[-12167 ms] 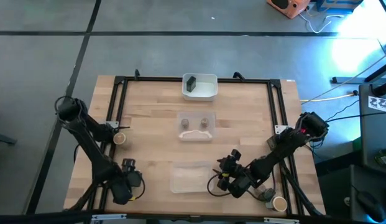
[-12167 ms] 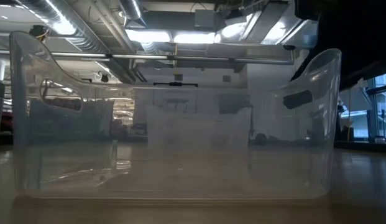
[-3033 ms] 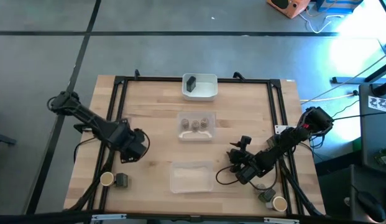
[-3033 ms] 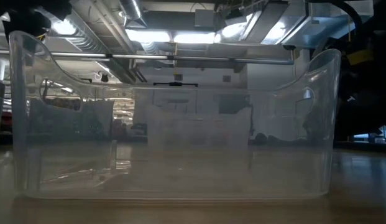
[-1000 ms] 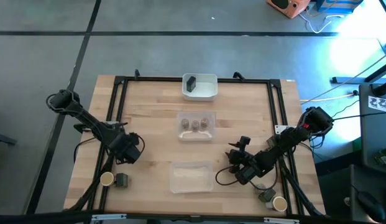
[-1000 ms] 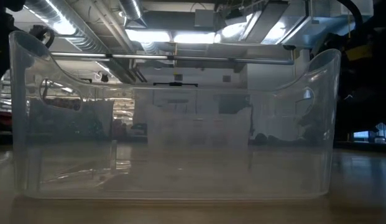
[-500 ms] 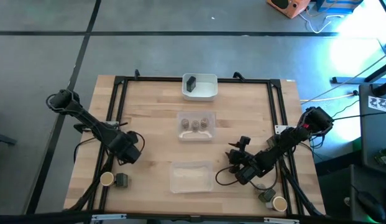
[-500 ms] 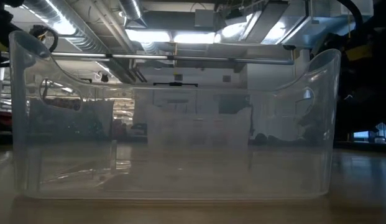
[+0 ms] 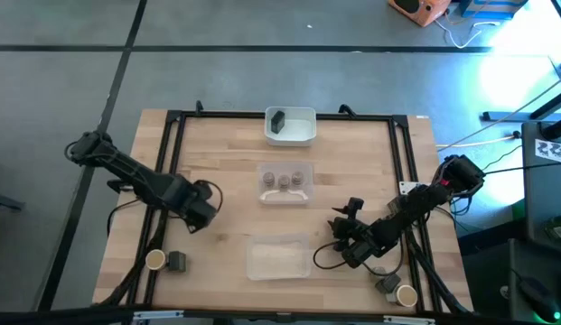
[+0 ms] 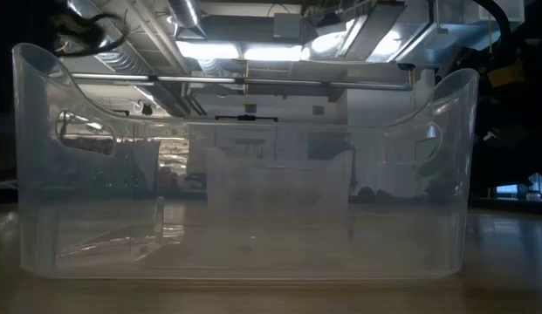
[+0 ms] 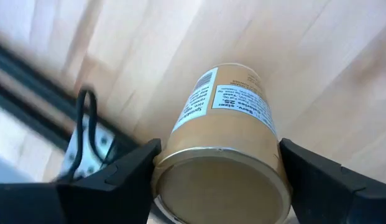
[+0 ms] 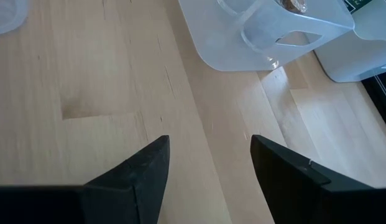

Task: Sort spices by type
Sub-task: Put the top left gold seasoning bottle into the bottom transparent bin

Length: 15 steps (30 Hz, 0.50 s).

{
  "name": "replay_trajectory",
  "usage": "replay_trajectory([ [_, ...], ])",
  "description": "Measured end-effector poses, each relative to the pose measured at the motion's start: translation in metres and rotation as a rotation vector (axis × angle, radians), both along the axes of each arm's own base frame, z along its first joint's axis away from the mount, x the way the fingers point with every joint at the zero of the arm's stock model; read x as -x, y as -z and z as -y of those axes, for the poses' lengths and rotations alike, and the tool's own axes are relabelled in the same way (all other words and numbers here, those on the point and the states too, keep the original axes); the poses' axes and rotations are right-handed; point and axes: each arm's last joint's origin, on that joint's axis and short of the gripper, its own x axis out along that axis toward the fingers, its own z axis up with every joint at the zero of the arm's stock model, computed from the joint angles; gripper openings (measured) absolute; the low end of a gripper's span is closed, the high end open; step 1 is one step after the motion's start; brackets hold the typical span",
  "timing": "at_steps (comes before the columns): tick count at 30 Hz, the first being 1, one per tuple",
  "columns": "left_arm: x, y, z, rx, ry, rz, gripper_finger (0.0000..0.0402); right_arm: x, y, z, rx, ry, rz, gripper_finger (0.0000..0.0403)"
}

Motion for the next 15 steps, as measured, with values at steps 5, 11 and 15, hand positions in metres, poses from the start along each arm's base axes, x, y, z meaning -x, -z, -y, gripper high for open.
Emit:
replay_trajectory([
  [5,-0.018,-0.016,-0.012,-0.002,0.012,0.119,0.0279,0.0,0.0,0.0,0.0,0.0,-0.001,0.0225],
  [11,-0.037,-0.028,-0.024,0.014,0.06,0.26,0.028,0.0,0.0,0.0,0.0,0.0,-0.001,0.0225],
  [15,-0.045,-0.03,-0.028,0.017,0.078,0.322,0.028,0.0,0.0,0.0,0.0,0.0,0.0,0.0225],
])
